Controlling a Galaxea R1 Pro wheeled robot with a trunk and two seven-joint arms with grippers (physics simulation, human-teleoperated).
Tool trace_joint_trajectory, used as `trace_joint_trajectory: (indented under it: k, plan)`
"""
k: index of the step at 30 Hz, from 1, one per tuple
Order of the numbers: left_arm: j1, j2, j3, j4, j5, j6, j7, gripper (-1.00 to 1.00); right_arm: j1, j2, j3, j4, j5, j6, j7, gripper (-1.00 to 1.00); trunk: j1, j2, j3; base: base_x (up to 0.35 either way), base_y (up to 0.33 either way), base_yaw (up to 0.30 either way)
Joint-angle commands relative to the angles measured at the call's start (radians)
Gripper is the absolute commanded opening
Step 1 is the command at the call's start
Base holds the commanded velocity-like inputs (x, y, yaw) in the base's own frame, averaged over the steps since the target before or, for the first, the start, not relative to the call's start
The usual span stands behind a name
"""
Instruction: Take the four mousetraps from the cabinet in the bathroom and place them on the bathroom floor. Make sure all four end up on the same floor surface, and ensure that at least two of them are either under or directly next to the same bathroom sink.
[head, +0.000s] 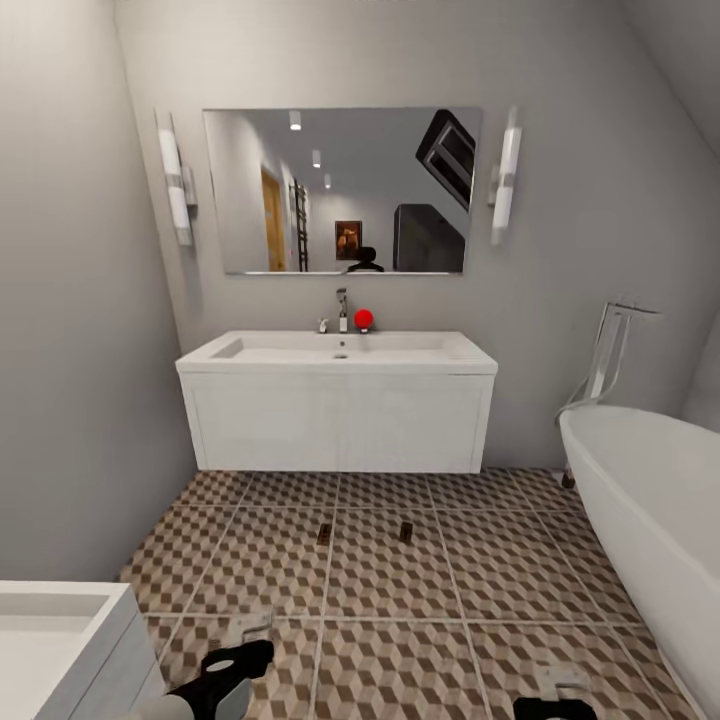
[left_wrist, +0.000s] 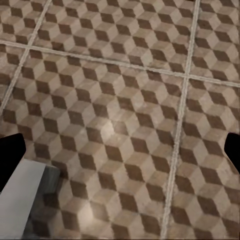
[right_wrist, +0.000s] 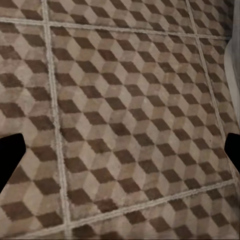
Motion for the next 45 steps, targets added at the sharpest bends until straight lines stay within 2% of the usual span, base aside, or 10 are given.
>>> trace_joint_trajectory:
  k: [1, 9, 21, 39, 45]
  plan:
    - [0.008, 0.002, 0.008, 0.001, -0.010, 0.000, 0.003, 1.00, 0.006, -0.001, 0.004, 0.003, 0.002, -0.005, -0.003, 1.00, -0.004, 0.007, 0.002, 0.000, 0.000, 0.000]
    - [0.074, 0.010, 0.008, 0.001, -0.009, 0.017, -0.001, 1.00, 0.058, -0.003, 0.004, 0.003, 0.000, -0.003, -0.003, 1.00, -0.035, 0.063, 0.027, 0.000, 0.000, 0.000]
    - [0.208, 0.019, 0.008, 0.001, -0.009, 0.017, -0.004, 1.00, 0.159, -0.003, 0.003, 0.003, -0.003, -0.002, 0.001, 1.00, -0.081, 0.147, 0.065, 0.000, 0.000, 0.000]
    - [0.345, 0.024, 0.007, 0.001, -0.009, 0.012, -0.005, 1.00, 0.293, -0.002, 0.001, 0.003, -0.005, -0.003, 0.035, 1.00, -0.150, 0.273, 0.121, 0.000, 0.000, 0.000]
    - [0.381, 0.023, 0.007, 0.001, -0.009, 0.011, -0.005, 1.00, 0.335, 0.000, 0.000, 0.004, -0.005, -0.003, 0.050, 1.00, -0.150, 0.273, 0.121, 0.000, 0.000, 0.000]
